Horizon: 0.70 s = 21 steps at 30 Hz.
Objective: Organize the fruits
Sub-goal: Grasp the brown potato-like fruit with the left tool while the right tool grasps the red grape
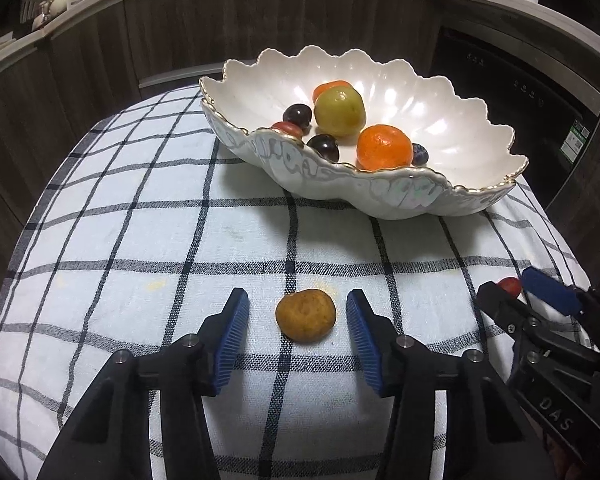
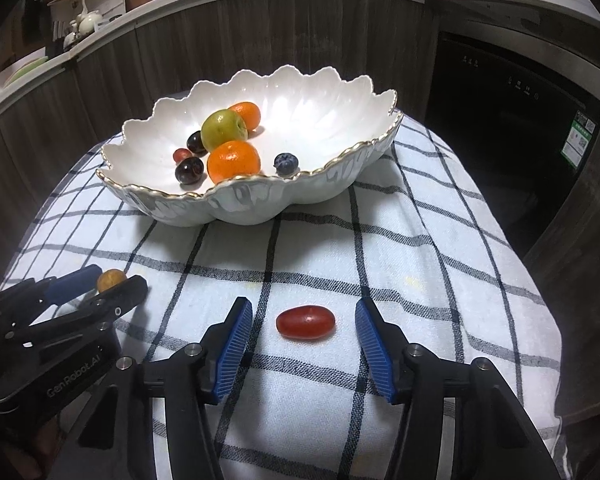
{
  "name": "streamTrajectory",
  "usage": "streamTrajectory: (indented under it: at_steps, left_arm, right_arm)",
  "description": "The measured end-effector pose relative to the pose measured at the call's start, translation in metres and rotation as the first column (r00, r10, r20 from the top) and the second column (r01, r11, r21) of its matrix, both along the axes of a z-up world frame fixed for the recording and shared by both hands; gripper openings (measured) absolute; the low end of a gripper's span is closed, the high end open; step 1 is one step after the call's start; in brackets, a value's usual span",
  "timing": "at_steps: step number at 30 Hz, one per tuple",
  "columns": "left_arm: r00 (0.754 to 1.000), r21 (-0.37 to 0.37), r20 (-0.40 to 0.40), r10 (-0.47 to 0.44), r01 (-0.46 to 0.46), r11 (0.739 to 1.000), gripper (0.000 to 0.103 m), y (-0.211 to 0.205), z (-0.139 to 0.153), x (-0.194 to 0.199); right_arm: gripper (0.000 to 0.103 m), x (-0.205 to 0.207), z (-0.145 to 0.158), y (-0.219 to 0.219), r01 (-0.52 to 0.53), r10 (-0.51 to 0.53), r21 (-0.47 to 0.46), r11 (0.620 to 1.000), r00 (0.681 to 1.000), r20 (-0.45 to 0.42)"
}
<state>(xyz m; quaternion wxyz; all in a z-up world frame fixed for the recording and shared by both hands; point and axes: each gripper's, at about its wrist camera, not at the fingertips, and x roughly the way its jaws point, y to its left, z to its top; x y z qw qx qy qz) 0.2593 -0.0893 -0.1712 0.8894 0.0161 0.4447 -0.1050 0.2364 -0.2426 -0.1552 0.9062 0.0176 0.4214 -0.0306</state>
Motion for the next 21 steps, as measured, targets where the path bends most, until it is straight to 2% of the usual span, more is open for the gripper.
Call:
streamTrajectory:
  at_steps: [2,4,10,12,21]
  left_arm:
    - [1.0,0.0,-0.001,0.001,-0.001,1.0,0.049,0.0007,-0.0002,-0.0001]
    - [1.0,0.012,0.0,0.002,-0.002,1.0,0.046,0.0006,-0.0003,0.0001]
    - [1.0,0.024,0.007,-0.019,0.019,1.0,0.028,-0.0022,0.0006,-0.0024]
    - [1.0,0.036,0.011,-0.024,0.024,0.999,0.028,-0.0049,0.0009,-0.0041]
    - [1.0,0.039,0.015,-0.024,0.023,0.999,0.028,-0.0058,0.0057,-0.0063]
  right_arm:
    - [0.047,0.0018,-0.0025,0.0001,-0.002,0.003,0.005,1.0,1.0,-0.011]
    - [0.045,0.0036,-0.005,0.0003,-0.003,0.003,0.006,1.0,1.0,-0.021]
    - [0.037,0.0031,-0.0048,0.0014,-0.008,0.008,0.006,1.0,1.0,-0.019]
    - [0.032,0.0035,-0.0049,0.0013,-0.005,0.005,0.009,1.0,1.0,-0.019]
    - [0.031,0.0023,-0.0034,-0.002,-0.002,0.003,0.028,1.0,1.0,-0.014]
